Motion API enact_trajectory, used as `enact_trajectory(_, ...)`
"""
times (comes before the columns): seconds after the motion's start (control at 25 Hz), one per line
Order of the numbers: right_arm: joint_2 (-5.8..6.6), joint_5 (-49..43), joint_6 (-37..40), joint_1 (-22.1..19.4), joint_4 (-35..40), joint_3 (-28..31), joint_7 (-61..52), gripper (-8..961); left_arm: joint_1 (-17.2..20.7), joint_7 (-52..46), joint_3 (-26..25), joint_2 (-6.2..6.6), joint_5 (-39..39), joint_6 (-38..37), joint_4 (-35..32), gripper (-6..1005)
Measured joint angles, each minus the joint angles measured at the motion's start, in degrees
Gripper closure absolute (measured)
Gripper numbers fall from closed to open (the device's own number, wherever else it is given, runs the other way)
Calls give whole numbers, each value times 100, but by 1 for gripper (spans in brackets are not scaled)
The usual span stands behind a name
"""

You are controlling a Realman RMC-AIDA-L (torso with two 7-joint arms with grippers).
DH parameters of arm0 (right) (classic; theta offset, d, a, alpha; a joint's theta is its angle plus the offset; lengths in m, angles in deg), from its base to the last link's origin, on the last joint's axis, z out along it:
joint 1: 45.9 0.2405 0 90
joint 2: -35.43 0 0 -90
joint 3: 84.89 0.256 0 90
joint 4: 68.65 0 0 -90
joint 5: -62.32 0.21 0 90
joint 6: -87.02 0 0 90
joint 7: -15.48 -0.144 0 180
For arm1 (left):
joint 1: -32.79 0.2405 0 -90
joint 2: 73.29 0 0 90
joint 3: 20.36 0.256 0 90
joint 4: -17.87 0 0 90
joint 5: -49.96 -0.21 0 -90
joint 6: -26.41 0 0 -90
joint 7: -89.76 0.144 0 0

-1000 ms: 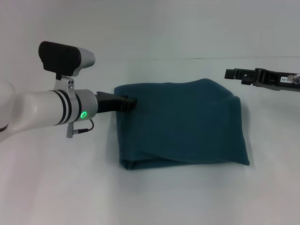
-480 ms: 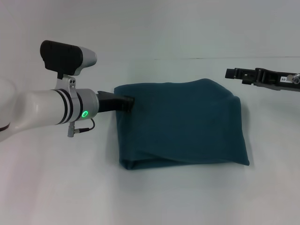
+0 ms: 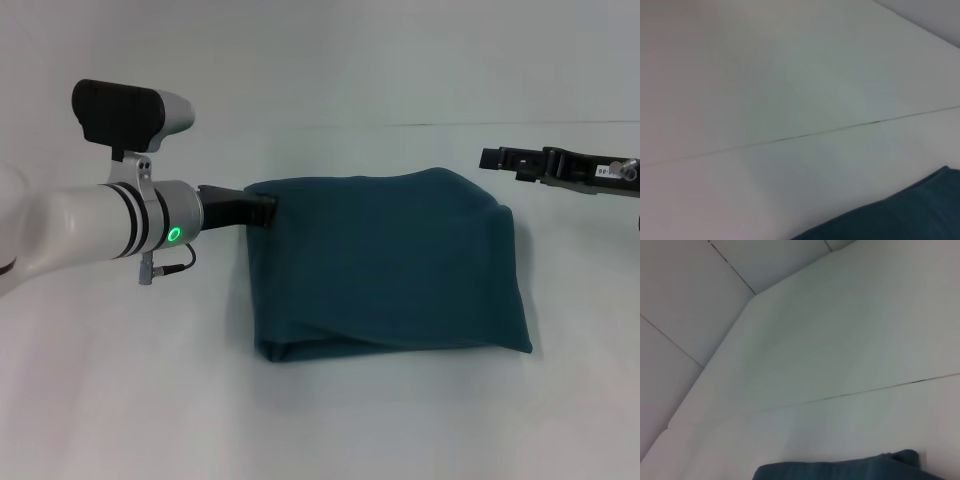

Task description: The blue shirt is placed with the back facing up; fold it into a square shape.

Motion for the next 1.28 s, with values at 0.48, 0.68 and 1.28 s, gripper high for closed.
enact_trajectory(0.48,-21,5,3,9,-3,-3,64,101,-9,-303,40,24,91,5,69,804)
enact_trajectory(0.68,-27,1,3,15,-3,-37,70,101,-34,-305,58,2,89,225,188,592)
enact_trajectory(1.28,-27,0,-16,47,-3,-45,71,101,-147,-289,166,-20,94,266,355,84)
